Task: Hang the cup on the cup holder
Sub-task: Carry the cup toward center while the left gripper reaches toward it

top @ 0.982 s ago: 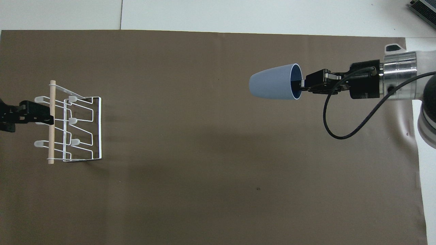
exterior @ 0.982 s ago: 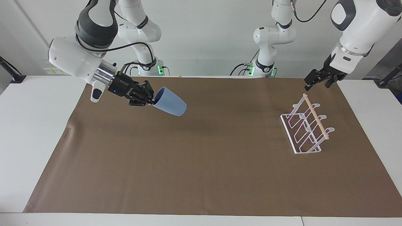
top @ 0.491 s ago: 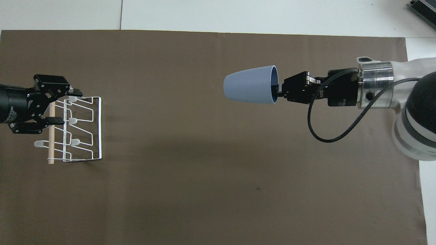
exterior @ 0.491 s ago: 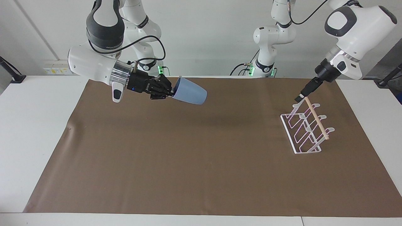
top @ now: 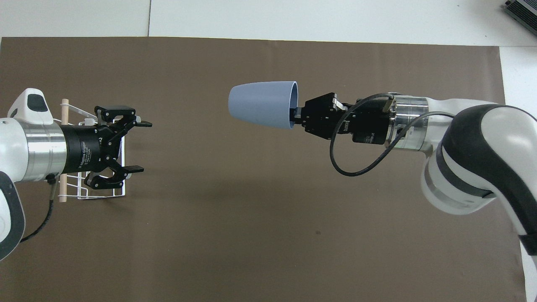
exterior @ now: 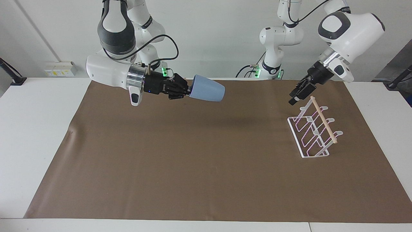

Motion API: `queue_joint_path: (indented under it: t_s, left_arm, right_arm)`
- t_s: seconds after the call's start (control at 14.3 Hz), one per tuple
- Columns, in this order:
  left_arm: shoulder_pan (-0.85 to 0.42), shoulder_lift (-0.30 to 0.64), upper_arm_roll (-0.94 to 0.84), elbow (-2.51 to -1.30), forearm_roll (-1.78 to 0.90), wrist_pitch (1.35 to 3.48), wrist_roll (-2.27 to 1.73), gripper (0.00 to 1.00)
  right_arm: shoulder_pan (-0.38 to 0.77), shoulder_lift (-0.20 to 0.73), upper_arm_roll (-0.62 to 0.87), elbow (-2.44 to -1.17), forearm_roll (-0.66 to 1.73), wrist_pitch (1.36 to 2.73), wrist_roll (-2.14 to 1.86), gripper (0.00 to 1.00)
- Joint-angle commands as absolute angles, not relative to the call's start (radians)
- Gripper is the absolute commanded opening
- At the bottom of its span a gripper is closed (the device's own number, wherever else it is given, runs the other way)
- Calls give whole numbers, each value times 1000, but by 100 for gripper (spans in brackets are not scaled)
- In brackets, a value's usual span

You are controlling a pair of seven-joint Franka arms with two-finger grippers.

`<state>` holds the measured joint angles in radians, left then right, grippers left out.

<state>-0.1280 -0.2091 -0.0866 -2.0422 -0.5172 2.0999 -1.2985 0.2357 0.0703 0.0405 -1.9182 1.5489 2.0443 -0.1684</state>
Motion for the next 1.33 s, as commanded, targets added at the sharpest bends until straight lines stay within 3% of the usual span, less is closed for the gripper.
queue_joint_path:
  t_s: [0.0,0.77,1.26]
  left_arm:
    - [-144,-196,-77,-2019,-498,2152,-1440,100]
    - [-169,-183,-236,-2028,-568,2382,-2015,100]
    - [-163,-181,-313,-2025,-566,2442,-2028,100]
  right_arm:
    - [297,51,40,-1945,1603,2130,-158,0]
    - [340,43,41,-1974,1591,2198,-205,0]
    - [347,43,44,-1974,1569,2218,-287,0]
